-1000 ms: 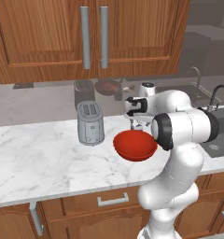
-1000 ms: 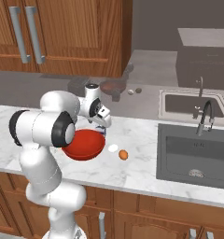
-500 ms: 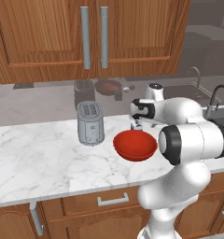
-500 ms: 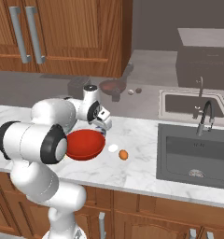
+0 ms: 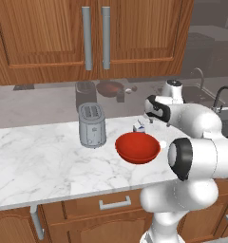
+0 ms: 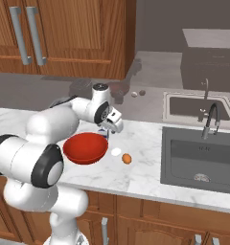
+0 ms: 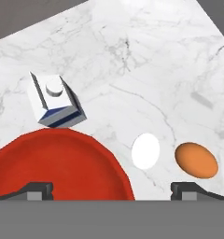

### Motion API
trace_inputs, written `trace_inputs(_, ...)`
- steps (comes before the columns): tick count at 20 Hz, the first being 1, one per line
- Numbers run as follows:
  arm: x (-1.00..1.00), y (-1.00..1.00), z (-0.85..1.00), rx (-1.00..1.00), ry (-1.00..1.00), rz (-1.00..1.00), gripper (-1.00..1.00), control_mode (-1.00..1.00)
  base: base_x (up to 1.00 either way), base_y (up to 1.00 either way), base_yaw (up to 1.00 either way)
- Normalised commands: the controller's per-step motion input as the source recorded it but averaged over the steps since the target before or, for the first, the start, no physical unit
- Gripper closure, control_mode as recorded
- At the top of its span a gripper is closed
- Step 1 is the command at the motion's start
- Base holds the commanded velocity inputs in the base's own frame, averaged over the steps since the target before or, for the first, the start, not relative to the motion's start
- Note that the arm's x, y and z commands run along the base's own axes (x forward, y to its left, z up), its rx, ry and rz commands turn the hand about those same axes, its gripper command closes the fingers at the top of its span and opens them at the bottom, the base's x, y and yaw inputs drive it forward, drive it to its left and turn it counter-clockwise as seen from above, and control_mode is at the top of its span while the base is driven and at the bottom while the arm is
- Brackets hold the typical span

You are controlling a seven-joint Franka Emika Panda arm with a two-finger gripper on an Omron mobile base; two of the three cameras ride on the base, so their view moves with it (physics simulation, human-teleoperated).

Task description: Gather the eggs and milk located in the vicinity of the sink area and place them right next to the bowl.

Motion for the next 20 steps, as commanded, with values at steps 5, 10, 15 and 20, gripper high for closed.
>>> trace_inputs(5, -0.21, -0.53, 0.04, 0.00, 0.00, 0.00, -1.00, -1.00, 0.00, 0.00, 0.00)
trace_inputs(10, -0.20, -0.52, -0.05, 0.00, 0.00, 0.00, -1.00, -1.00, 0.00, 0.00, 0.00)
trace_inputs(15, -0.02, -0.46, -0.04, 0.00, 0.00, 0.00, -1.00, -1.00, 0.00, 0.00, 0.00)
trace_inputs(20, 0.00, -0.42, -0.01, 0.00, 0.01, 0.00, -1.00, -1.00, 0.00, 0.00, 0.00)
